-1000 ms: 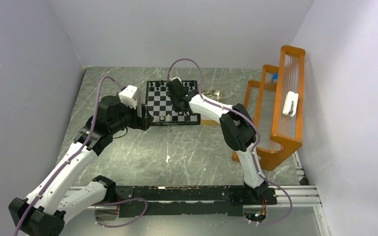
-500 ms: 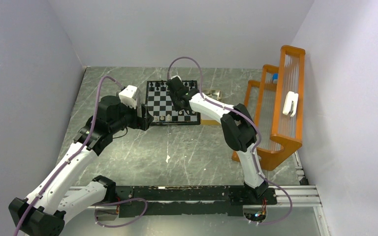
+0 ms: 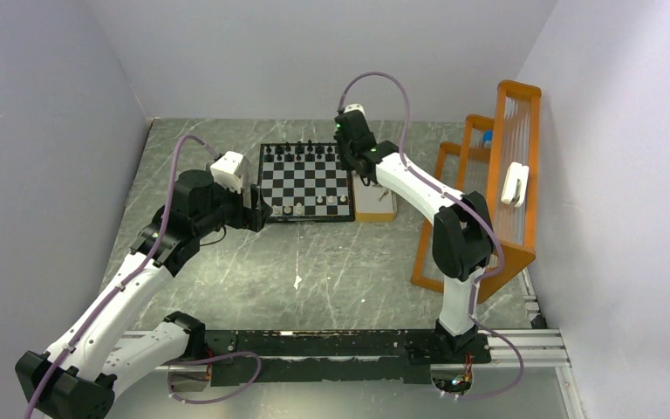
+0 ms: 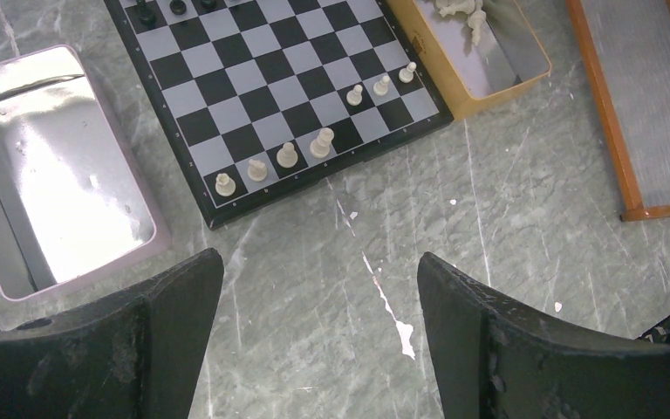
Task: Set up the chess pieces on the board
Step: Pick up the chess piece from the storage box.
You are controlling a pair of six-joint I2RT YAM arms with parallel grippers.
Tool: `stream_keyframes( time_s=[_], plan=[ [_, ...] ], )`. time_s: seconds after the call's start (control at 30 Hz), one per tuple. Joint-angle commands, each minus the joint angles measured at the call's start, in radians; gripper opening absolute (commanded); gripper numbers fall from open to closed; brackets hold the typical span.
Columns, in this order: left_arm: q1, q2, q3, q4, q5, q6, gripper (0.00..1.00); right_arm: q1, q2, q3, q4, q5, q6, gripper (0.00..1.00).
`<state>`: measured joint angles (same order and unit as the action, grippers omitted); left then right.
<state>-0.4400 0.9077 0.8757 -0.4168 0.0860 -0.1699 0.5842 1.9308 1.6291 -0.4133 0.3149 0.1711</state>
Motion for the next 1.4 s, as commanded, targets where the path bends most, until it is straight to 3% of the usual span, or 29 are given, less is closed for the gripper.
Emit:
stream_keyframes(
  time_s=[0.0, 0.53, 1.37],
  plan=[
    [0.011, -0.011, 0.006, -0.002, 0.008, 0.002, 0.86, -0.030, -0.020, -0.047, 0.026, 0.000, -0.009, 0.28],
    [0.011, -0.010, 0.006, -0.002, 0.006, 0.004, 0.86, -0.164, 0.103, -0.050, 0.070, 0.016, -0.083, 0.28],
    [0.020, -0.003, 0.006, 0.001, 0.021, 0.004, 0.86, -0.202, 0.236, -0.001, 0.068, 0.007, -0.087, 0.29]
  ],
)
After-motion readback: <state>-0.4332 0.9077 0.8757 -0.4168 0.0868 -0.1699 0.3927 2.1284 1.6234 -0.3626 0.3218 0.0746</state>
